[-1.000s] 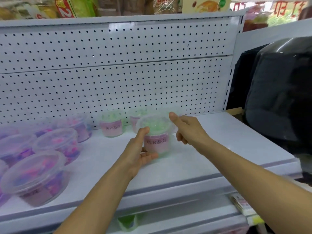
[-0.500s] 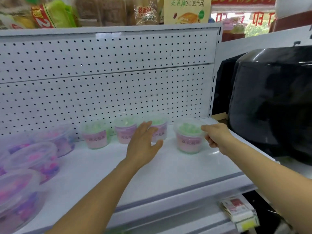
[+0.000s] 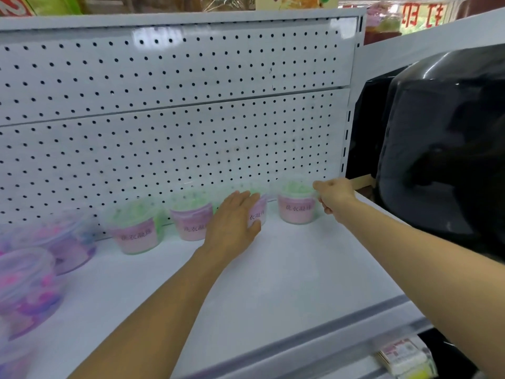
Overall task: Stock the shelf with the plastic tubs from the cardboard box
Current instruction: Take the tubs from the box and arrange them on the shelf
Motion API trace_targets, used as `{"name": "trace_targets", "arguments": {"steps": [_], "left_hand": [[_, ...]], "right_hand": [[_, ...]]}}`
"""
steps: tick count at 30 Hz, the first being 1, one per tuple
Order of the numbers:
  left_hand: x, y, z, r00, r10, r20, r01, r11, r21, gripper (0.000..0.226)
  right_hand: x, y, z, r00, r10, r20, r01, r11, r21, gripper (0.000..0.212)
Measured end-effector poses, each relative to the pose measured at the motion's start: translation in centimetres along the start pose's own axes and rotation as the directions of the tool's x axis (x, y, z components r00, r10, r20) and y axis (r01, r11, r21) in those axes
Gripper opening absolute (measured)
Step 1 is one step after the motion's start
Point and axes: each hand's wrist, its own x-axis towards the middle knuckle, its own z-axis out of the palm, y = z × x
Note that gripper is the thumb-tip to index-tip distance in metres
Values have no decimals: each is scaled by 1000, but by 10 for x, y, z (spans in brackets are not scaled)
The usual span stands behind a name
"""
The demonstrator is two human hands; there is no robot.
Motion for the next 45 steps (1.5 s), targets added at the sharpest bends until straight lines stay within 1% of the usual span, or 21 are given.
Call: {"name": "trace_targets", "arguments": {"steps": [7, 9, 11, 13, 15, 17, 18, 21, 24, 26, 27, 31, 34, 36, 38, 41, 43, 45], "left_hand": [[5, -6, 5, 1000, 6, -14, -6, 1000, 6, 63], [5, -5, 5, 1000, 8, -7, -8, 1000, 27, 65], [4, -4, 4, 1000, 5, 5, -5, 999, 51, 68], [-2, 1, -1, 1000, -4, -13, 4, 999, 50, 70], [-15, 11, -7, 999, -8, -53, 9, 1000, 27, 70], [-35, 27, -13, 997, -3, -81, 3, 1000, -2, 69], [-47, 37, -15, 995, -1, -96, -1, 1000, -18, 68], [-89, 72, -18, 982, 22, -188, -28, 999, -29, 61], [-135, 113, -8, 967, 65, -246, -68, 998, -5, 57], [-168, 141, -1, 966, 89, -243, -95, 995, -14, 56], [-184, 154, 2, 968, 92, -234, -98, 995, -18, 57], [-245, 205, 15, 982, 63, -180, -69, 997, -29, 62], [-289, 236, 32, 993, 44, -107, -48, 998, -33, 63], [-316, 250, 50, 1000, 3, -20, -4, 999, -52, 64], [-342, 262, 71, 996, -47, 78, 55, 994, -99, 65], [-373, 276, 104, 962, -102, 254, 147, 975, -164, 63], [-388, 281, 130, 927, -138, 348, 219, 954, -205, 62], [-402, 282, 158, 898, -152, 414, 259, 941, -216, 60]], "right_hand": [[14, -4, 13, 999, -27, -28, 27, 1000, -9, 20], [11, -4, 11, 1000, -18, -20, 18, 1000, -7, 26], [1, -2, 6, 1000, -27, 11, 28, 997, -73, 34], [-13, 3, -4, 993, -101, 54, 110, 974, -200, 37], [-35, 9, -18, 972, -214, 95, 234, 913, -334, 43], [-63, 16, -36, 937, -328, 122, 346, 821, -454, 52], [-78, 20, -45, 911, -393, 127, 401, 768, -499, 53], [-125, 35, -73, 813, -566, 136, 526, 613, -590, 51], [-171, 58, -101, 700, -700, 144, 612, 484, -626, 51], [-201, 79, -123, 642, -751, 154, 652, 429, -625, 52], [-214, 90, -136, 626, -761, 171, 665, 406, -627, 52], [-264, 141, -189, 604, -753, 262, 688, 326, -649, 49], [-300, 183, -224, 636, -715, 291, 684, 346, -642, 49], [-318, 217, -245, 683, -651, 332, 667, 369, -647, 50], [-329, 253, -265, 745, -555, 371, 632, 408, -659, 51], [-340, 308, -286, 836, -401, 376, 544, 503, -672, 49], [-344, 341, -296, 875, -318, 365, 484, 557, -675, 47], [-347, 372, -304, 902, -240, 358, 429, 575, -696, 47]]}}
